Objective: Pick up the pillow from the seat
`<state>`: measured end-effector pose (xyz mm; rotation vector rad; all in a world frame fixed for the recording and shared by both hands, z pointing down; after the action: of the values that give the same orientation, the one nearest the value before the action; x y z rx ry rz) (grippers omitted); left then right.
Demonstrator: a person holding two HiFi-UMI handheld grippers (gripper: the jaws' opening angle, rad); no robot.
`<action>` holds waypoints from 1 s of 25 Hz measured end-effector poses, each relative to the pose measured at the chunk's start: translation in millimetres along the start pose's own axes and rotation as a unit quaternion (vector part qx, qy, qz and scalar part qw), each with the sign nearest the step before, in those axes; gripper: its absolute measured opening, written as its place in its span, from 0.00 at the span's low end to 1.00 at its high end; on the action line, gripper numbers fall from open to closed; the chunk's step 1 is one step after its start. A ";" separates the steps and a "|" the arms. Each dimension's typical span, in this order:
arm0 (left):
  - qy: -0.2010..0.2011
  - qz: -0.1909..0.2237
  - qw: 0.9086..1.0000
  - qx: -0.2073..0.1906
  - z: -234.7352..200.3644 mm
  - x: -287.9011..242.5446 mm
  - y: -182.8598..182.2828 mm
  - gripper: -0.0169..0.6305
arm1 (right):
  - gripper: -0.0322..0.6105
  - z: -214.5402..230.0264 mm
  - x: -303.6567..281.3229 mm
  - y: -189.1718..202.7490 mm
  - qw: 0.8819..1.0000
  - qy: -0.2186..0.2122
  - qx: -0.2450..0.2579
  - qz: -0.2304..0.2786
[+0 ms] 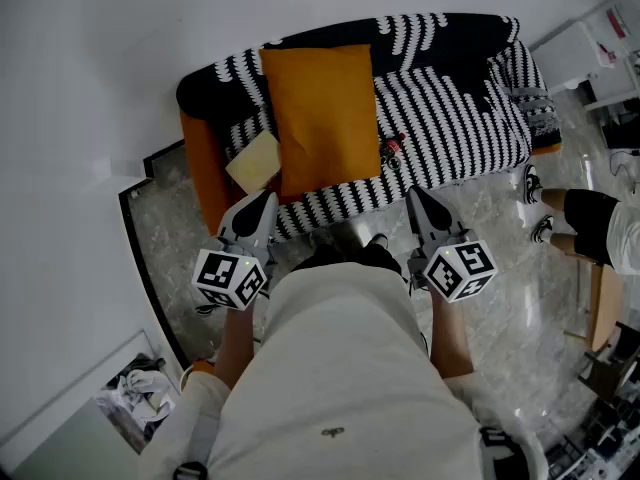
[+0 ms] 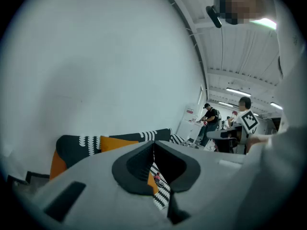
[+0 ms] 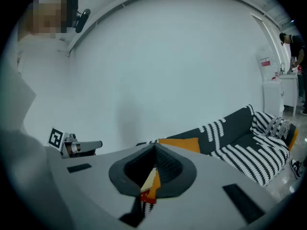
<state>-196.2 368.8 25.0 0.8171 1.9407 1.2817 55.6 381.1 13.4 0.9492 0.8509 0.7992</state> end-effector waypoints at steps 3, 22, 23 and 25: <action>0.000 -0.003 1.000 -0.002 -1.7 -0.8 -0.3 0.05 | 0.06 -1.7 -3.4 -2.1 1.000 -0.002 0.004 -0.002; 0.010 -0.013 1.000 0.005 -6.2 9.8 11.0 0.05 | 0.06 -15.8 -3.0 1.8 1.000 -0.007 0.006 0.007; 0.010 -0.014 1.000 0.006 -7.0 10.6 12.2 0.05 | 0.06 -16.8 -3.0 2.3 1.000 -0.006 0.006 0.006; 0.012 -0.015 1.000 0.008 -8.6 11.9 14.2 0.05 | 0.06 -18.7 -2.6 2.5 1.000 -0.003 0.009 0.006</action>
<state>-208.0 378.4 38.7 0.7815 1.9773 1.2663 37.6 386.3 10.2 0.9723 0.8488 0.7997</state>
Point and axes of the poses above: the fingertips, and each gripper's own axes: x backward along the fingers, z to its right, y out of its underside, the point moved 1 cm from there along x, backward along the fingers, and after that the axes turned 6 degrees about z, right-handed, at the moved point
